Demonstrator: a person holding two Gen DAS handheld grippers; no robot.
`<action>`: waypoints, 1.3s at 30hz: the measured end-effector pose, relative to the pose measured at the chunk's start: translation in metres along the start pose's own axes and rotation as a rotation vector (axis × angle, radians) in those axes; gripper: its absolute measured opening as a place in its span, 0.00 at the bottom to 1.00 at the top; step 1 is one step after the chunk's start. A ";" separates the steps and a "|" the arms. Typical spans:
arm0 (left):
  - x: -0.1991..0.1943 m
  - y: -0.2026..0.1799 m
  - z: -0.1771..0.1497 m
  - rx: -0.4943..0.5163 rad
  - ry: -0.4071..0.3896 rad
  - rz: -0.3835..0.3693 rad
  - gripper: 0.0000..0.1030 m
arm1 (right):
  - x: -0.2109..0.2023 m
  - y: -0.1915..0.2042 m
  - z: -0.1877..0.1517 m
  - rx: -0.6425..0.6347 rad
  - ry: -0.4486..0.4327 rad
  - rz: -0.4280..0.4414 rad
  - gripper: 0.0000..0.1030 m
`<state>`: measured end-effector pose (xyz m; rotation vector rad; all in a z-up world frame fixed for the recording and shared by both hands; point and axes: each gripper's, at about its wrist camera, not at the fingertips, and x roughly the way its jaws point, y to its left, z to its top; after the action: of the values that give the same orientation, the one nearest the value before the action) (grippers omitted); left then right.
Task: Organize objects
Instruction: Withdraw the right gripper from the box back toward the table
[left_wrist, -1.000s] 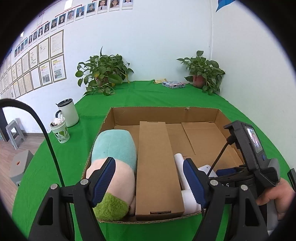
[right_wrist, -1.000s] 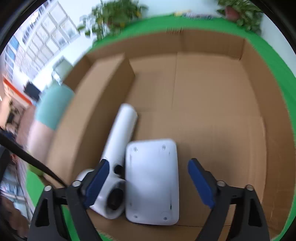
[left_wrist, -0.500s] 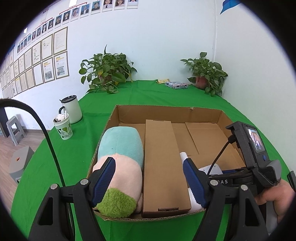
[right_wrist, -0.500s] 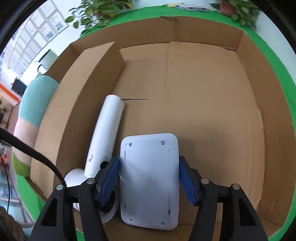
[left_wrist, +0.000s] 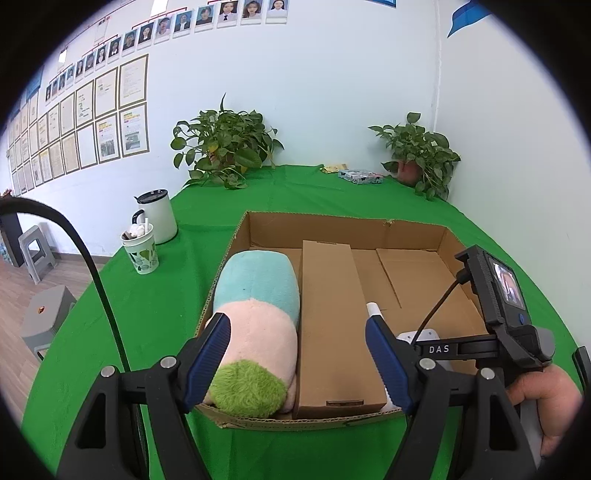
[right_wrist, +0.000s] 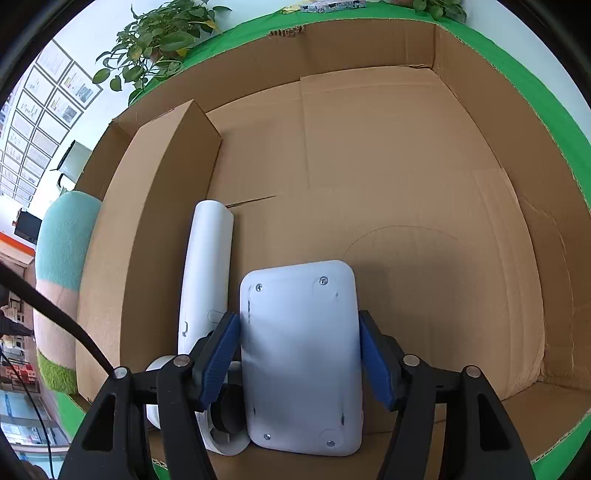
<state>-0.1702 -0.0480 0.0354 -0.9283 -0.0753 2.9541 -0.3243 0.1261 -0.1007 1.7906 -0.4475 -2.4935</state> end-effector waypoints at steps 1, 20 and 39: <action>-0.002 0.001 0.000 -0.001 -0.003 0.006 0.73 | 0.002 0.001 0.001 0.002 -0.002 0.002 0.61; -0.034 -0.011 -0.016 -0.006 -0.102 0.051 0.78 | -0.154 0.016 -0.099 -0.210 -0.519 -0.041 0.99; -0.042 -0.045 -0.022 0.061 -0.126 0.034 0.78 | -0.214 -0.001 -0.160 -0.274 -0.695 -0.087 1.00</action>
<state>-0.1225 -0.0043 0.0442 -0.7434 0.0269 3.0249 -0.1031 0.1359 0.0498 0.8334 -0.0273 -3.0026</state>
